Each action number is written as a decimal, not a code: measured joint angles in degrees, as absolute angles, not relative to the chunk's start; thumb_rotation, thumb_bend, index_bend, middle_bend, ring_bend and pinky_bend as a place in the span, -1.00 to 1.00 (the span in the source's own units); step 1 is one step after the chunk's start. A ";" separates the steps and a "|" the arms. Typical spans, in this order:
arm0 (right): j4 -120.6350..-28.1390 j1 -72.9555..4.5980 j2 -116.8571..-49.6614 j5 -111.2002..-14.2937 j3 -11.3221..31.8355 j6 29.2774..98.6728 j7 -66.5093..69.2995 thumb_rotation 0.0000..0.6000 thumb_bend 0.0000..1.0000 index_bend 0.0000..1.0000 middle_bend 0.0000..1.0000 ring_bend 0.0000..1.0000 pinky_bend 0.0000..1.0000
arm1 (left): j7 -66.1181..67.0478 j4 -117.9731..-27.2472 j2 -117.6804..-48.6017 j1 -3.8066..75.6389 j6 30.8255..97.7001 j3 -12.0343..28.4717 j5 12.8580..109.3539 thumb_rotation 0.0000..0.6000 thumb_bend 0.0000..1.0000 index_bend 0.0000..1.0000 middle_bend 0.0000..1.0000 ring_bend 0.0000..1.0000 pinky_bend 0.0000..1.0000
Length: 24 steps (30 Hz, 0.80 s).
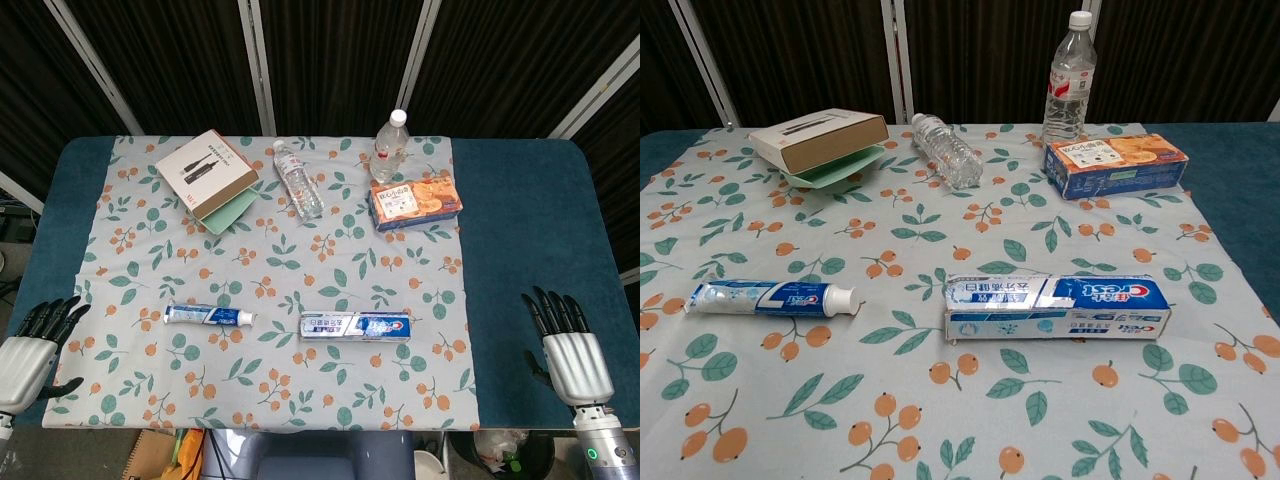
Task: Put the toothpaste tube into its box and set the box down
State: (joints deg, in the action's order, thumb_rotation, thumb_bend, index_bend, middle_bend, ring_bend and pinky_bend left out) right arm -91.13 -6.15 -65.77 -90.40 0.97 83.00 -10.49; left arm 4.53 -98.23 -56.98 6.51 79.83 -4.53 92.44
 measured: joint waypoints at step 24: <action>-93.02 -10.87 -66.47 -94.61 0.81 78.23 -5.90 1.00 -0.31 -1.00 -1.00 -1.00 -0.86 | 3.77 -98.39 -56.90 6.38 79.77 -4.24 91.79 1.00 -0.96 -1.00 -1.00 -1.00 -0.93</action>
State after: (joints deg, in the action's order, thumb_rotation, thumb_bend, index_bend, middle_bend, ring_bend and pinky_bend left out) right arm -93.02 -10.87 -66.47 -94.61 0.81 78.23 -5.90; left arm 3.77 -98.39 -56.90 6.38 79.77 -4.24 91.79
